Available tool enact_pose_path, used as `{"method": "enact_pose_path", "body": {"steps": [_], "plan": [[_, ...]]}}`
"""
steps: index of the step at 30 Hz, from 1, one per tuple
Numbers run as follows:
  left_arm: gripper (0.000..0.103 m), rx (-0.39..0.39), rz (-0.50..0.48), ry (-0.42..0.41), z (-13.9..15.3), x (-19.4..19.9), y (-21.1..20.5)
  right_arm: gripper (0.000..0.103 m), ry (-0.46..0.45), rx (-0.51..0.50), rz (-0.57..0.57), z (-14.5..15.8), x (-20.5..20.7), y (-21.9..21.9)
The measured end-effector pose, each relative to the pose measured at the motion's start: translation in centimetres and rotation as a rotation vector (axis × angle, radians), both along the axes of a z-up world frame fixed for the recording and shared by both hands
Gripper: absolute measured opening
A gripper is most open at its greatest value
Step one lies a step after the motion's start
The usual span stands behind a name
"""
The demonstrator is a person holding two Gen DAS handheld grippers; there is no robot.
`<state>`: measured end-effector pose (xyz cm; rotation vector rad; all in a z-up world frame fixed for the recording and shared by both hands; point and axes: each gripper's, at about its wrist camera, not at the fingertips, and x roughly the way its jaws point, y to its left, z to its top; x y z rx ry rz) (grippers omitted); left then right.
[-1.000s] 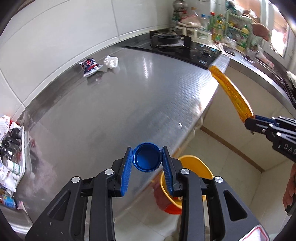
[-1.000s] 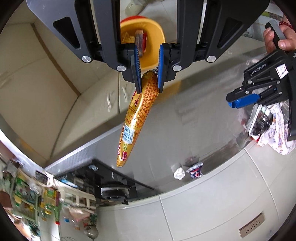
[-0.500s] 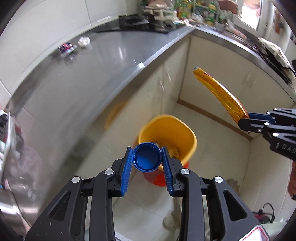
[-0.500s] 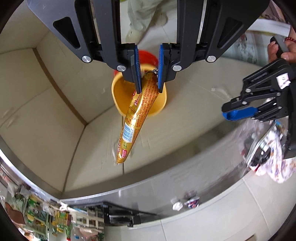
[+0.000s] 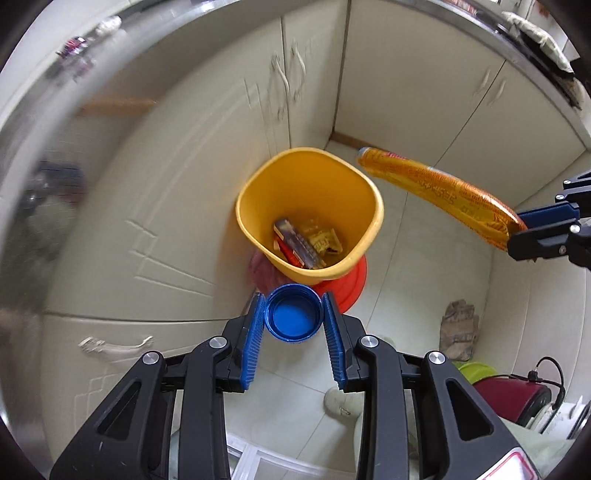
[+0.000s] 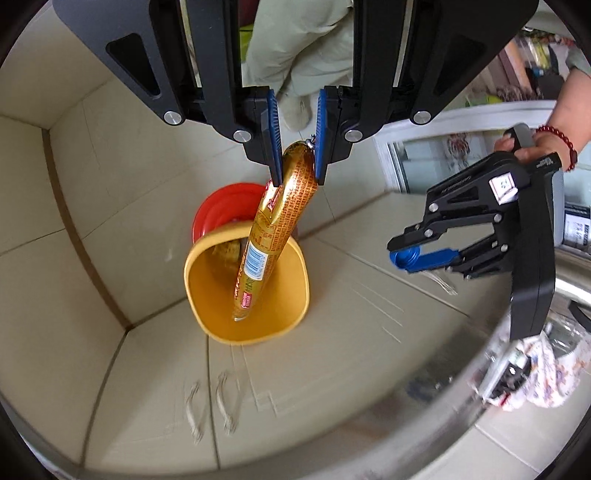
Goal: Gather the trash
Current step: 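Carry the cap and sausage over the yellow bin and open both tools, then move both open tools back up over the counter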
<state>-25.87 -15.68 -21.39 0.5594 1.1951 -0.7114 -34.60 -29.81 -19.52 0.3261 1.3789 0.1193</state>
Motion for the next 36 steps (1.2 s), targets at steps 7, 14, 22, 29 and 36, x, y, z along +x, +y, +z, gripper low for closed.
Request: {"method": "enact_pose_path", "body": {"steps": [7, 14, 22, 29, 36], "plan": [[0.032, 0.071, -0.009, 0.048, -5.5, 3.0, -3.6, 0.018, 0.064, -0.022, 0.089, -5.8, 4.6, -1.2], [0.032, 0.123, -0.005, 0.106, -10.2, 6.1, -6.2, 0.018, 0.124, 0.034, 0.117, -10.4, 7.9, -3.7], [0.032, 0.143, -0.009, 0.162, -14.5, 7.7, -8.6, 0.018, 0.179, 0.052, 0.122, -13.7, 10.5, -6.2], [0.044, 0.159, 0.029, 0.177, -16.3, 8.6, -9.5, 0.027, 0.167, 0.057, 0.119, -14.9, 11.5, -7.4], [0.065, 0.165, 0.049, 0.145, -15.7, 8.5, -9.4, 0.070, 0.130, 0.055, 0.111, -14.0, 11.3, -8.1]]}}
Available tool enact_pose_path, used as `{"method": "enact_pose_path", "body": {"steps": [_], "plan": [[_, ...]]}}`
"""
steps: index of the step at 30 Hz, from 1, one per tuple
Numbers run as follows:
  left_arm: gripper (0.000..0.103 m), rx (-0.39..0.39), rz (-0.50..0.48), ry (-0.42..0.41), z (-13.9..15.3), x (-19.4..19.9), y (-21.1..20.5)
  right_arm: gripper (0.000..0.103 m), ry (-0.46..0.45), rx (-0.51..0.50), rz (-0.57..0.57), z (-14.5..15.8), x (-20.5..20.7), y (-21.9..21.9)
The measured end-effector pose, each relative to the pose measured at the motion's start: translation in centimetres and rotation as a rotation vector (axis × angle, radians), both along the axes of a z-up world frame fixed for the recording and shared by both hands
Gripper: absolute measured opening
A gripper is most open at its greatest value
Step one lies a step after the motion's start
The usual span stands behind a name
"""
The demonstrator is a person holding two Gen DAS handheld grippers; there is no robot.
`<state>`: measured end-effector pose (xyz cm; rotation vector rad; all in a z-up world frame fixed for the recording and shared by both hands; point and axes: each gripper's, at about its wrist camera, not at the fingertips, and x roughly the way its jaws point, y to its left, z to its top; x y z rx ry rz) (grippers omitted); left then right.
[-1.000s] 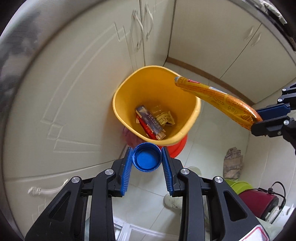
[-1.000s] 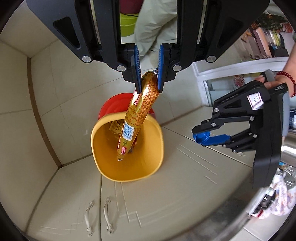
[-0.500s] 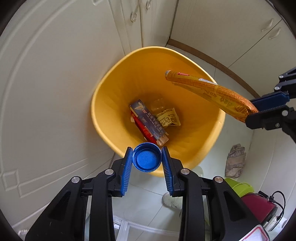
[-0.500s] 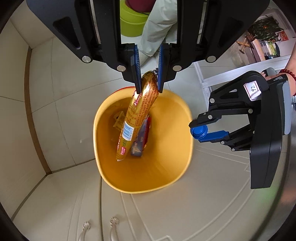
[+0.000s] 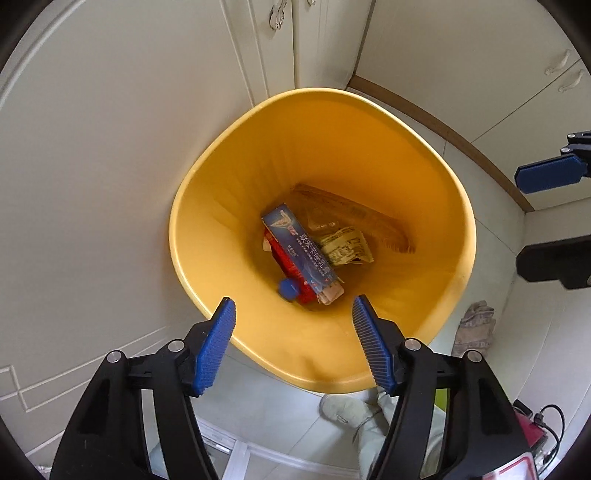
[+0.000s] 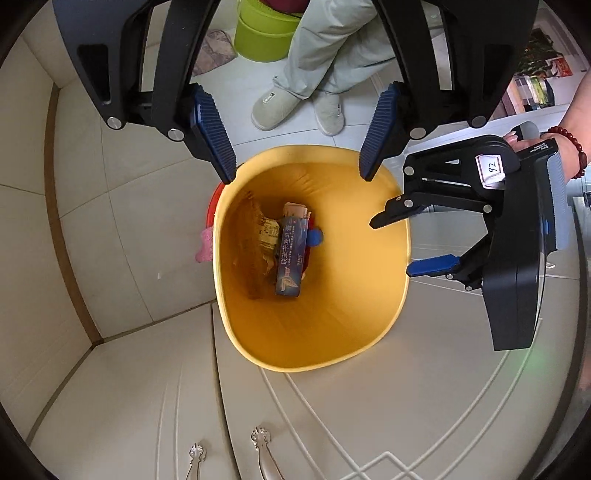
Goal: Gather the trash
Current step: 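Move both open tools back up over the counter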
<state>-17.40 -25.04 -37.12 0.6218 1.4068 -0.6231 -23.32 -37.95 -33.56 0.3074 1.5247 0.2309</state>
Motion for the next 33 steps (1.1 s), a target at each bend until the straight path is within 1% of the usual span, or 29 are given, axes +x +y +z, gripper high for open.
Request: {"method": "enact_pose_path", "body": {"steps": [6, 7, 8, 11, 14, 16, 18, 19, 22, 23, 26, 29, 33], "plan": [[0.065, -0.012, 0.019, -0.006, 1.3, -0.2, 0.8, 0.070, -0.020, 0.009, 0.007, 1.7, -0.4, 0.3], [0.065, -0.015, 0.020, -0.010, 1.7, -0.2, 1.0, 0.070, -0.023, 0.014, 0.005, 2.1, -0.6, 0.4], [0.065, -0.022, 0.022, -0.012, 2.3, -0.4, 1.2, 0.070, -0.026, 0.016, 0.004, 1.9, -0.5, 0.0], [0.065, -0.034, 0.026, -0.026, 3.6, -0.8, 1.8, 0.070, -0.043, 0.020, 0.001, 3.4, -1.2, 0.3], [0.065, -0.053, 0.036, -0.043, 5.7, -1.6, 2.4, 0.070, -0.077, 0.027, -0.008, 5.6, -2.1, 0.3], [0.065, -0.073, 0.057, -0.054, 7.5, -2.3, 3.0, 0.070, -0.107, 0.027, -0.023, 7.3, -2.7, 0.5], [0.065, -0.096, 0.071, -0.072, 9.9, -3.4, 3.7, 0.070, -0.155, 0.025, -0.042, 9.8, -3.5, 0.6], [0.065, -0.109, 0.077, -0.080, 11.0, -3.9, 4.1, 0.070, -0.192, 0.016, -0.052, 11.5, -4.1, 0.8], [0.065, -0.157, 0.102, -0.113, 15.0, -5.7, 5.4, 0.070, -0.281, -0.046, -0.056, 15.3, -5.3, 1.4], [0.065, -0.174, 0.115, -0.130, 16.5, -6.3, 6.1, 0.070, -0.324, -0.064, -0.064, 17.2, -5.9, 1.8], [0.066, -0.207, 0.149, -0.172, 20.1, -7.4, 7.6, 0.070, -0.416, -0.124, -0.068, 20.8, -6.9, 2.9], [0.066, -0.227, 0.184, -0.216, 22.8, -7.6, 9.0, 0.070, -0.493, -0.157, -0.071, 23.6, -7.4, 3.8], [0.069, -0.262, 0.250, -0.285, 26.3, -6.1, 10.9, 0.070, -0.570, -0.172, -0.067, 26.4, -6.8, 5.0]]}}
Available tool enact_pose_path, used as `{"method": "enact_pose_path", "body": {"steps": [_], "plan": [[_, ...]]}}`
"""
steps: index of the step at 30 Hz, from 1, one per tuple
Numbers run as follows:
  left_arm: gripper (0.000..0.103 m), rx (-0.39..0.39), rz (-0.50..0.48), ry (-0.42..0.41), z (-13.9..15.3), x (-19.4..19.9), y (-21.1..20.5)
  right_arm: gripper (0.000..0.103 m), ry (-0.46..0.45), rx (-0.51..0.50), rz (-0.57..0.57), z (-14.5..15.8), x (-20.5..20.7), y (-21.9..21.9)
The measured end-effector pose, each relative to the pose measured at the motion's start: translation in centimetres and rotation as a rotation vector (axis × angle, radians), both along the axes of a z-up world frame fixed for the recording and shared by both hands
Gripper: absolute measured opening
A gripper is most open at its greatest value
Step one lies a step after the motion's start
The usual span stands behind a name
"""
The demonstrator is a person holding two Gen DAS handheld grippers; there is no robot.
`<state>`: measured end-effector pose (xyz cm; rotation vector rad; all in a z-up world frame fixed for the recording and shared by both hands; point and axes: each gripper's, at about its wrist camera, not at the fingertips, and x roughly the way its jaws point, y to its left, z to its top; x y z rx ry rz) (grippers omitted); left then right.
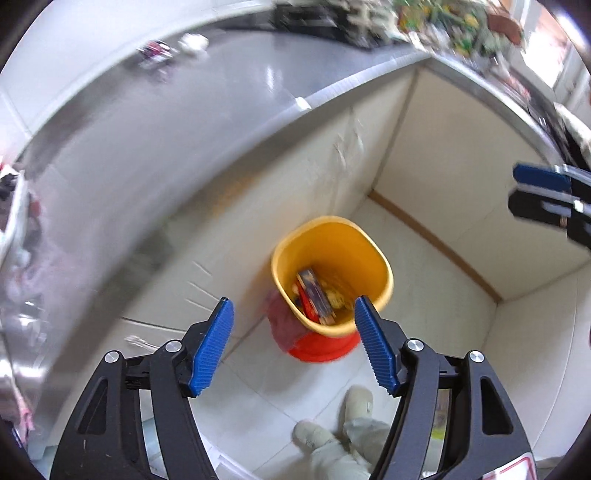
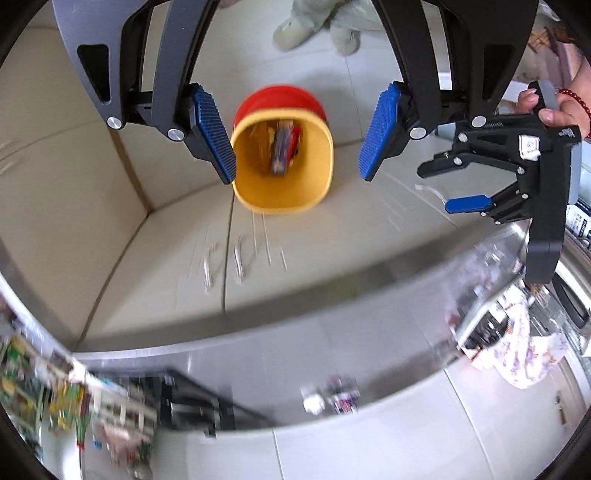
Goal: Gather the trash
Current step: 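Move both open tools back up over the counter, then grasp the red-white-blue snack bag with the left tool while the right tool grasps the white tissue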
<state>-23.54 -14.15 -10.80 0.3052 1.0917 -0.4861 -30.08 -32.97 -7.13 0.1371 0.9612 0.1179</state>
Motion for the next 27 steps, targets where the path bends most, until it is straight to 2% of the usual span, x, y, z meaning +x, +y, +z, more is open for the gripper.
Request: {"method": "enact_pose_path", "body": {"steps": [4, 8, 11, 15, 16, 18, 24, 27], "plan": [[0.072, -0.041, 0.075, -0.043, 2.6, 2.8, 1.7, 0.071, -0.038, 0.010, -0.012, 1.7, 1.9, 0.3], [0.081, -0.089, 0.127, -0.087, 5.1, 7.0, 2.9, 0.072, -0.089, 0.016, -0.028, 3.8, 5.0, 0.4], [0.087, -0.092, 0.139, -0.128, 6.4, 9.3, 3.2, 0.076, -0.120, 0.012, -0.042, 4.7, 8.1, 0.7], [0.098, -0.122, 0.164, -0.160, 7.7, 14.9, 3.8, 0.085, -0.147, 0.000, -0.067, 5.1, 12.8, 1.4], [0.098, -0.129, 0.170, -0.163, 7.9, 16.6, 4.0, 0.088, -0.154, -0.008, -0.073, 5.1, 14.1, 1.6], [0.098, -0.134, 0.177, -0.154, 7.9, 19.4, 4.4, 0.090, -0.159, -0.004, -0.090, 5.1, 17.6, 2.1], [0.098, -0.137, 0.192, -0.132, 7.4, 29.2, 4.9, 0.090, -0.162, -0.006, -0.105, 4.0, 26.8, 3.2], [0.098, -0.141, 0.200, -0.117, 7.1, 33.3, 5.2, 0.090, -0.148, 0.034, -0.108, 3.0, 31.0, 3.0]]}}
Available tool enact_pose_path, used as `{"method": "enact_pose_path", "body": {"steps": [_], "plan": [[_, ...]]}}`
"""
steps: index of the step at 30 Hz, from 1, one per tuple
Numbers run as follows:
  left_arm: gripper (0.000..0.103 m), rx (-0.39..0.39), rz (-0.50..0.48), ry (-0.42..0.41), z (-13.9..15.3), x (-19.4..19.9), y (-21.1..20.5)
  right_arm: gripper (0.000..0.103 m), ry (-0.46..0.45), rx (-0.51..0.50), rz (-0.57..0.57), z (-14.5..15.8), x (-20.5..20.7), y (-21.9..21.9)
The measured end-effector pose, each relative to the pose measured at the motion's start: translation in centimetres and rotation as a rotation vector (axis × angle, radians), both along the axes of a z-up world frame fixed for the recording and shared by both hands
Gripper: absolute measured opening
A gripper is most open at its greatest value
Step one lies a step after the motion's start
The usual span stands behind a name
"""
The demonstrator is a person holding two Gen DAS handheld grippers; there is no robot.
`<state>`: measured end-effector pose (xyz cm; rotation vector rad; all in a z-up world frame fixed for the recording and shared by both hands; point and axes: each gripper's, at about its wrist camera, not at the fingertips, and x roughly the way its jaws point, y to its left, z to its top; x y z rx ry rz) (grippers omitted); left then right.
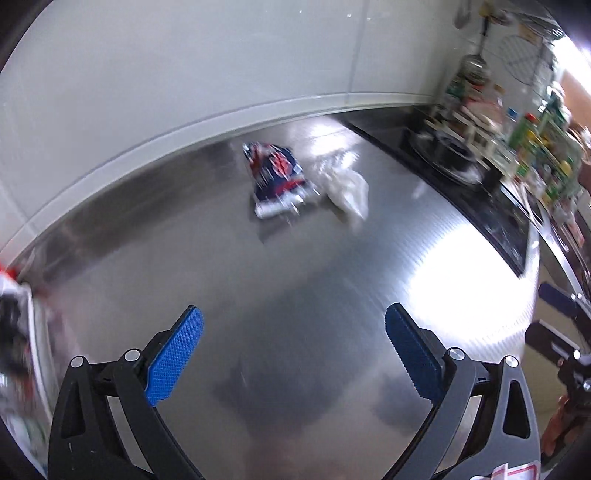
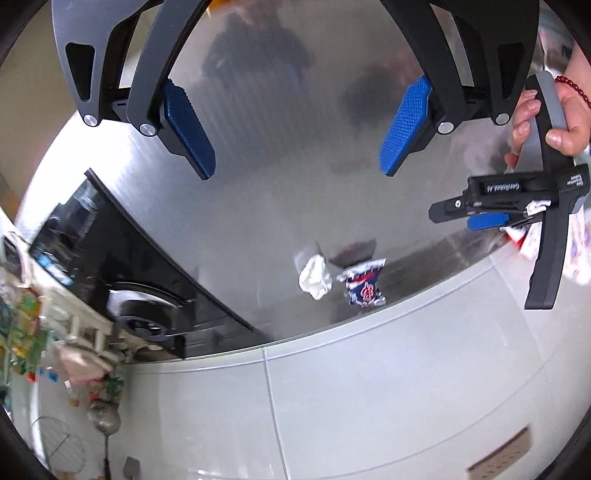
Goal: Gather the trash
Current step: 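Grasp the red-white-blue snack bag with the left tool while the right tool grasps the white tissue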
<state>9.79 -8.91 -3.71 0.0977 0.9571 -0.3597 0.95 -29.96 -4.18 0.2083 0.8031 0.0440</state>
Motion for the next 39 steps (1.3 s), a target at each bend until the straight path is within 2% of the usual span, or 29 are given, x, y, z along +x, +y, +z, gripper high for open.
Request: {"method": "enact_pose_path", "body": {"steps": [2, 8, 13, 22, 29, 31, 35, 36, 38, 39], "plan": [[0.098, 0.001, 0.002, 0.004, -0.2, 2.5, 0.2, 0.090, 0.000, 0.032, 0.004, -0.7, 2.3, -0.2], [0.098, -0.018, 0.015, 0.030, -1.3, 9.7, -0.3, 0.090, 0.011, 0.023, 0.012, -3.5, 8.9, 0.2], [0.098, -0.026, 0.024, 0.068, -2.9, 13.4, -1.2, 0.090, 0.040, 0.007, 0.016, -5.3, 13.0, 0.7], [0.098, -0.066, 0.025, 0.117, -4.7, 16.5, -1.3, 0.090, 0.080, -0.025, 0.028, -6.3, 16.8, 2.2], [0.099, -0.069, 0.074, 0.150, -5.5, 17.1, 0.3, 0.090, 0.099, -0.032, 0.003, -7.0, 18.4, 2.4], [0.096, -0.055, 0.064, 0.130, -5.3, 16.8, 0.3, 0.090, 0.106, -0.034, 0.001, -7.1, 19.0, 2.6], [0.082, -0.069, 0.035, 0.135, -5.2, 16.8, -0.1, 0.090, 0.125, -0.068, 0.015, -7.6, 20.6, 3.1], [0.077, -0.069, 0.031, 0.136, -5.3, 17.2, -1.1, 0.086, 0.122, -0.085, 0.018, -7.6, 20.8, 3.2], [0.068, -0.077, 0.013, 0.139, -5.2, 17.1, -1.3, 0.065, 0.116, -0.108, 0.040, -7.4, 21.2, 3.4], [0.064, -0.077, 0.007, 0.141, -5.3, 17.1, -1.5, 0.041, 0.120, -0.117, 0.043, -7.3, 21.4, 3.4]]}}
